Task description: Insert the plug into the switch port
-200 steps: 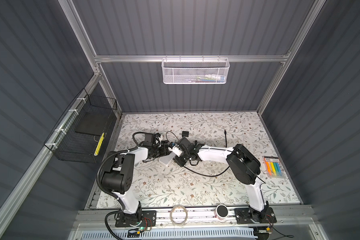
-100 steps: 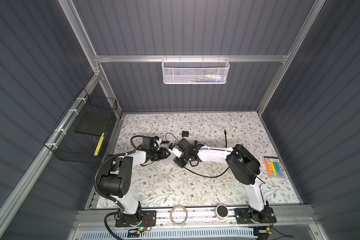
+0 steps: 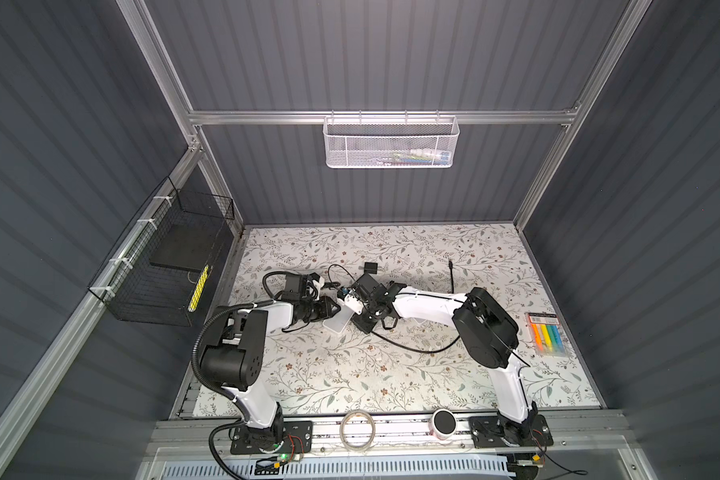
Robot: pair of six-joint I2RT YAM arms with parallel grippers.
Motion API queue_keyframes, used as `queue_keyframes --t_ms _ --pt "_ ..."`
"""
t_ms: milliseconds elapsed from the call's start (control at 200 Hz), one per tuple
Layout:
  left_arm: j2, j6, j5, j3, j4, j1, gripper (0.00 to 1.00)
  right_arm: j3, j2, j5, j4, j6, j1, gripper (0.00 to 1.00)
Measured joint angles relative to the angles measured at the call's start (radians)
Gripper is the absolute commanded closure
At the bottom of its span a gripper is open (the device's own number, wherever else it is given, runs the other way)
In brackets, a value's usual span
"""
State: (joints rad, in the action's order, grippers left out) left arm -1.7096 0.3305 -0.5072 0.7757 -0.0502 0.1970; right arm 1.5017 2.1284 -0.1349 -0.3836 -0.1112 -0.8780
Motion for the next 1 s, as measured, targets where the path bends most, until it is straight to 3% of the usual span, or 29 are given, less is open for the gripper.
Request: queue_keyframes --t_ms 1001 --pt "-0.044 0.059 0.019 -0.072 -0.278 0.051 0.66 0.133 0.053 0.002 -0.177 0.002 0.008 1.00"
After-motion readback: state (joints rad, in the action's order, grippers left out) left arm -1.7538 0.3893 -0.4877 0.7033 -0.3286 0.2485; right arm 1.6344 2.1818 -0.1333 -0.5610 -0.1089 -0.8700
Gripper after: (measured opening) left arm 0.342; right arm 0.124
